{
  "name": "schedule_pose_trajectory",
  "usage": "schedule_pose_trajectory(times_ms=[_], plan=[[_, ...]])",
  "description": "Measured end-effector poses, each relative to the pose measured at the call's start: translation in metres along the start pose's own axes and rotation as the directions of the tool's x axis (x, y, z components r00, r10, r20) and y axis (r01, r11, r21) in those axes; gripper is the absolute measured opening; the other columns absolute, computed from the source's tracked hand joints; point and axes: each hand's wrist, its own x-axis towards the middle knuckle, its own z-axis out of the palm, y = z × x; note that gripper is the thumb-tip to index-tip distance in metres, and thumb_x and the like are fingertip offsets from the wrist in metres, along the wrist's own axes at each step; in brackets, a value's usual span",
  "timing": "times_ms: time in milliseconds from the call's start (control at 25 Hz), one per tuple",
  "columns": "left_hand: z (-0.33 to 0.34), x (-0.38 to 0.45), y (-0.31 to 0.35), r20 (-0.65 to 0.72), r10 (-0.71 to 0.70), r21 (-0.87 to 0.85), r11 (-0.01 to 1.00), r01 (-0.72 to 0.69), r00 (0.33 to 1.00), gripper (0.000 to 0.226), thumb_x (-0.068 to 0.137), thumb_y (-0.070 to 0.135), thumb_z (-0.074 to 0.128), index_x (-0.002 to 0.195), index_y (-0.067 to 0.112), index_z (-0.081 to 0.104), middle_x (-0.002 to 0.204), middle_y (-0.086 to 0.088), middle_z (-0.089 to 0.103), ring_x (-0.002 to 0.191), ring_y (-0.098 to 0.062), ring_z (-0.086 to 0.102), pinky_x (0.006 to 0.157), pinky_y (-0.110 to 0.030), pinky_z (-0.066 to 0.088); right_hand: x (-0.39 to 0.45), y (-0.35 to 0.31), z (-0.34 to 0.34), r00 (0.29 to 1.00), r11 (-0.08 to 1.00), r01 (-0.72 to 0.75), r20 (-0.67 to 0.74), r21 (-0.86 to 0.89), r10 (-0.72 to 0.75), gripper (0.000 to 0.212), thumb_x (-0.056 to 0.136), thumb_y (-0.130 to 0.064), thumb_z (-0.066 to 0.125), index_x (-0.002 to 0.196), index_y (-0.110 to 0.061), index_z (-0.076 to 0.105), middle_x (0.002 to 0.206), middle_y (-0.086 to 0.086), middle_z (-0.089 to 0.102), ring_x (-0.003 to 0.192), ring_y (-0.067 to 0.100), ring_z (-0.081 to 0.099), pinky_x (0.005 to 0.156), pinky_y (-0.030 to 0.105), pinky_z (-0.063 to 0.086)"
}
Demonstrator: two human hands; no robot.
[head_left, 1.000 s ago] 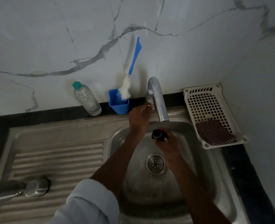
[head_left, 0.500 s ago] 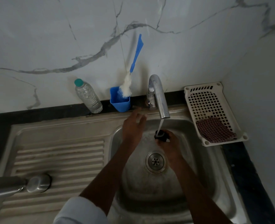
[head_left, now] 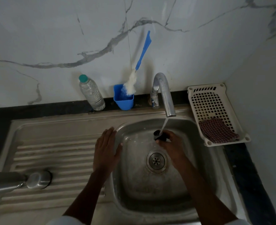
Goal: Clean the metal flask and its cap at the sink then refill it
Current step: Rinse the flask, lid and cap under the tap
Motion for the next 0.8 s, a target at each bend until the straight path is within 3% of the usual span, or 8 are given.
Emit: schedule_pose_trajectory(times_ms=[200,280,440,560,680,800], plan=[[-0.002,0.001,0.002,-0.006,-0.015,0.029,0.999,0.015,1.0,0.064,0.103,0.05,0.044,0.158,0.017,0.04,0.168,-0.004,0.036,0.157,-0.022,0.029,0.126,-0.044,0.026,0.002,0.003,0.003,0.996,0.999,-0.01,0.086,-0.034,0.013,0.053,0.075,0.013,0.079,0.121,-0.013,0.069,0.119,0.005,0.073,0.114,0.018,0.068,0.089,0.022,0.056],[-0.001,0.0,0.003,-0.006,-0.011,0.041,0.999,0.011,1.0,0.065,0.103,0.05,0.042,0.158,0.016,0.04,0.168,-0.004,0.035,0.157,-0.023,0.028,0.126,-0.048,0.029,0.004,0.005,0.003,1.0,1.0,0.003,0.019,0.0,-0.003,0.052,0.076,0.013,0.077,0.12,-0.013,0.068,0.119,0.005,0.072,0.115,0.019,0.067,0.084,0.019,0.055],[-0.002,0.0,0.004,-0.034,-0.081,0.102,0.991,0.084,0.996,0.067,0.102,0.054,0.04,0.159,0.019,0.037,0.172,-0.009,0.027,0.158,-0.031,0.024,0.126,-0.054,0.024,0.004,0.01,0.004,0.995,1.0,0.015,0.095,-0.026,-0.012,0.052,0.075,0.014,0.077,0.115,-0.018,0.067,0.117,0.0,0.071,0.115,0.014,0.064,0.085,0.014,0.052],[0.0,0.001,0.006,-0.031,-0.109,0.127,0.986,0.112,0.994,0.07,0.102,0.057,0.035,0.16,0.019,0.037,0.172,-0.01,0.024,0.159,-0.032,0.023,0.126,-0.055,0.024,0.006,0.007,0.001,0.999,0.999,0.02,-0.031,0.027,-0.019,0.049,0.077,0.014,0.075,0.114,-0.017,0.067,0.117,0.003,0.071,0.115,0.018,0.066,0.097,0.033,0.055],[0.001,0.0,0.004,-0.034,-0.104,0.128,0.986,0.107,0.994,0.07,0.102,0.057,0.033,0.161,0.019,0.036,0.173,-0.009,0.023,0.159,-0.031,0.023,0.126,-0.054,0.024,0.008,0.003,-0.003,0.991,1.0,0.014,0.13,-0.013,-0.013,0.054,0.075,0.018,0.075,0.117,-0.015,0.067,0.118,0.002,0.072,0.118,0.018,0.065,0.1,0.038,0.053],[0.002,0.001,0.005,-0.043,-0.108,0.124,0.986,0.113,0.993,0.07,0.103,0.058,0.034,0.161,0.019,0.035,0.173,-0.009,0.023,0.159,-0.031,0.023,0.127,-0.053,0.023,0.011,0.001,-0.007,0.992,0.978,-0.104,0.085,0.179,0.09,0.04,0.084,0.01,0.073,0.119,-0.009,0.066,0.124,0.009,0.072,0.12,0.027,0.066,0.093,0.041,0.054]])
